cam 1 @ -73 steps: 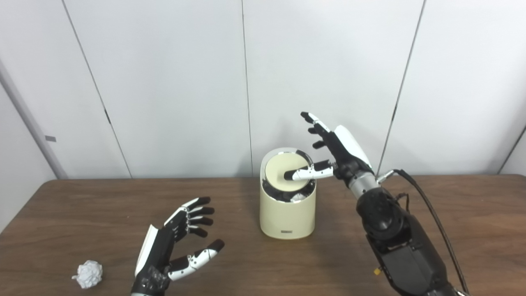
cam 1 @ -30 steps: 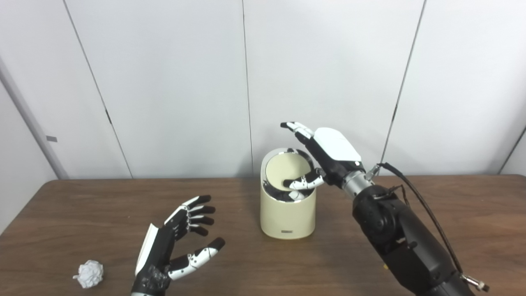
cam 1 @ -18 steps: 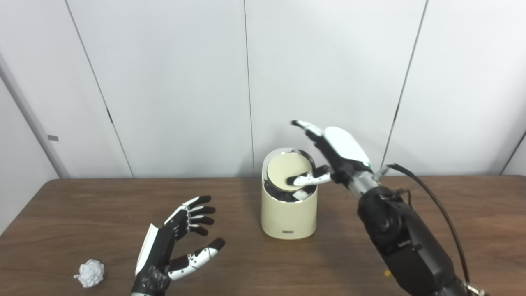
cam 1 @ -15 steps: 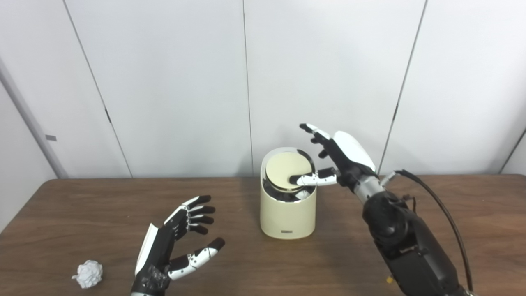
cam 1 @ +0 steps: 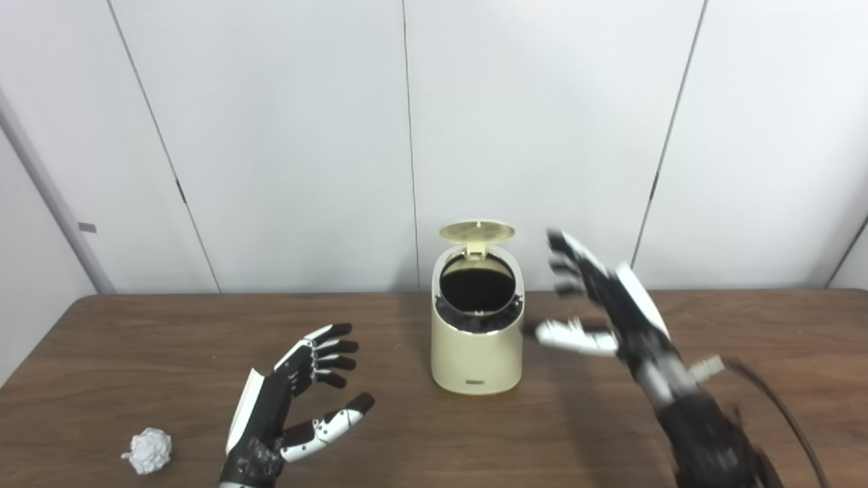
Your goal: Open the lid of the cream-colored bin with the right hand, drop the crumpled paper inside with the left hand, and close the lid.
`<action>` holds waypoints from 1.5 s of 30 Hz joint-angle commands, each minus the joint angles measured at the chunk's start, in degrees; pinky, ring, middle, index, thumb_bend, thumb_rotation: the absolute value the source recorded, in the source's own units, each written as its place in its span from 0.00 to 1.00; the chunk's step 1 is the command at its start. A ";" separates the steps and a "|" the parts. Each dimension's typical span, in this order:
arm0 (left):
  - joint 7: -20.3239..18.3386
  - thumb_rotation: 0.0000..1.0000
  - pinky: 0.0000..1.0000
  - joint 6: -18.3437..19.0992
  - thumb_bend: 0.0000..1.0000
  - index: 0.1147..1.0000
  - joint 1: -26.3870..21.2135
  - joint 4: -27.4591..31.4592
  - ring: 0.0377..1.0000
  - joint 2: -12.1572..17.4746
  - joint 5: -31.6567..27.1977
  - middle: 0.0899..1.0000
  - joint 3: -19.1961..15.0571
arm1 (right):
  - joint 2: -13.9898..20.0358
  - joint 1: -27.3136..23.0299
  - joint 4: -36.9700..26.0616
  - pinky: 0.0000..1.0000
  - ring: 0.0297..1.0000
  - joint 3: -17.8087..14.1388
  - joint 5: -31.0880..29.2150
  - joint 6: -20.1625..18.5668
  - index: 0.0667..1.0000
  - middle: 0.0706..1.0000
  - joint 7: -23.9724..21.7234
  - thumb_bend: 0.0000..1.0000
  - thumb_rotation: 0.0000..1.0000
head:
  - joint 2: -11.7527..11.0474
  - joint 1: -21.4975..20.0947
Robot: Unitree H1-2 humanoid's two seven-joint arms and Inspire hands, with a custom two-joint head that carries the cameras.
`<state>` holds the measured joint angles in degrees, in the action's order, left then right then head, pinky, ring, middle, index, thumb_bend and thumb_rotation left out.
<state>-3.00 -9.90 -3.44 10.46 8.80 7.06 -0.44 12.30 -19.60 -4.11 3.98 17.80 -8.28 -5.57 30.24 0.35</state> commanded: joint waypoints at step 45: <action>-15.77 0.17 0.52 24.99 0.84 0.72 5.90 24.82 0.67 22.19 44.29 0.69 -11.93 | 4.53 6.02 -7.28 0.55 0.84 -1.62 0.69 4.90 0.95 0.96 -0.93 0.91 0.52 | -3.94 28.98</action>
<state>-18.61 14.88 2.97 34.26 28.57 49.08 -11.37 15.92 -11.50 -9.65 2.54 18.38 -4.34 -6.56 26.28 29.18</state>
